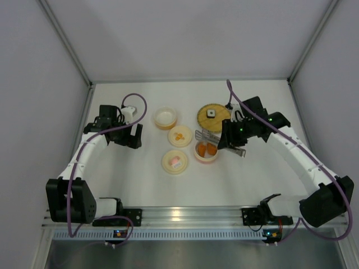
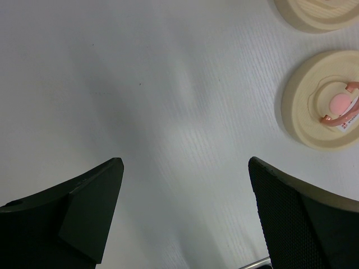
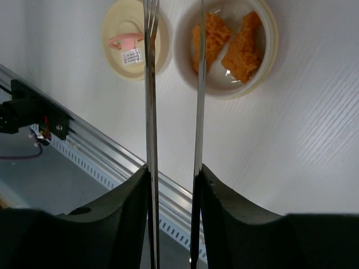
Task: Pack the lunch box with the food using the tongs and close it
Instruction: Place the fake food in the packing box, then pick up the fake food from the plate.
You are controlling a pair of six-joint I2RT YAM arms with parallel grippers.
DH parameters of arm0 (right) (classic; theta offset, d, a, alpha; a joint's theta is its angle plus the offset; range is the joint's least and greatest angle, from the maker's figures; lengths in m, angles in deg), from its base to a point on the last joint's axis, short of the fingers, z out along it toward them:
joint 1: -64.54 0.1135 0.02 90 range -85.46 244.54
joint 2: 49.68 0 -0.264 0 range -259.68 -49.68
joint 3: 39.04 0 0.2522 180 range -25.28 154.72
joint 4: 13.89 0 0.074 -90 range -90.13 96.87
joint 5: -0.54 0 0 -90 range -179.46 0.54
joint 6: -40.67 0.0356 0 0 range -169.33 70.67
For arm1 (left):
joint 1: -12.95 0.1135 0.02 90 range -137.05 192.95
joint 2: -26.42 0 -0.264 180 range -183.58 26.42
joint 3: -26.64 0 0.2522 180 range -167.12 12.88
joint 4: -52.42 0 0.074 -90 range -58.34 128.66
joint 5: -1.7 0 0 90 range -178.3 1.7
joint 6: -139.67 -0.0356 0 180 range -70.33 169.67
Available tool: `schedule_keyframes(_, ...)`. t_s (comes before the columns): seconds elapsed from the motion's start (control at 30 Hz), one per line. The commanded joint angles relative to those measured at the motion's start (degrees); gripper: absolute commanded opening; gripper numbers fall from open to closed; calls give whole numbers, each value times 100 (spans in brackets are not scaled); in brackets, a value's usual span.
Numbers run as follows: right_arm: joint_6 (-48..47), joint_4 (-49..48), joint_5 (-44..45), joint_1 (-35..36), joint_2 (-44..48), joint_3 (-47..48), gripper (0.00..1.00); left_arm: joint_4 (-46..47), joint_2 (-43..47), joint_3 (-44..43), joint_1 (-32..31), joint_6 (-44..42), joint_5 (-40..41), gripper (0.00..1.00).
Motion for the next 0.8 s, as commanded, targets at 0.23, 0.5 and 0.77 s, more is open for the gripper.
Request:
schedule_keyframes(0.23, -802, -321, 810, 82, 283, 813, 31, 26, 98, -124, -11, -126, -40, 98)
schedule_keyframes(0.5, -1602, -743, 2119, 82, -23, 1182, 32, 78, 45, -185, -11, -82, -84, 98)
schedule_keyframes(0.77, -1700, -857, 2472, 38, -999, 1604, 40, 140, 10, -177, -11, -74, -110, 98)
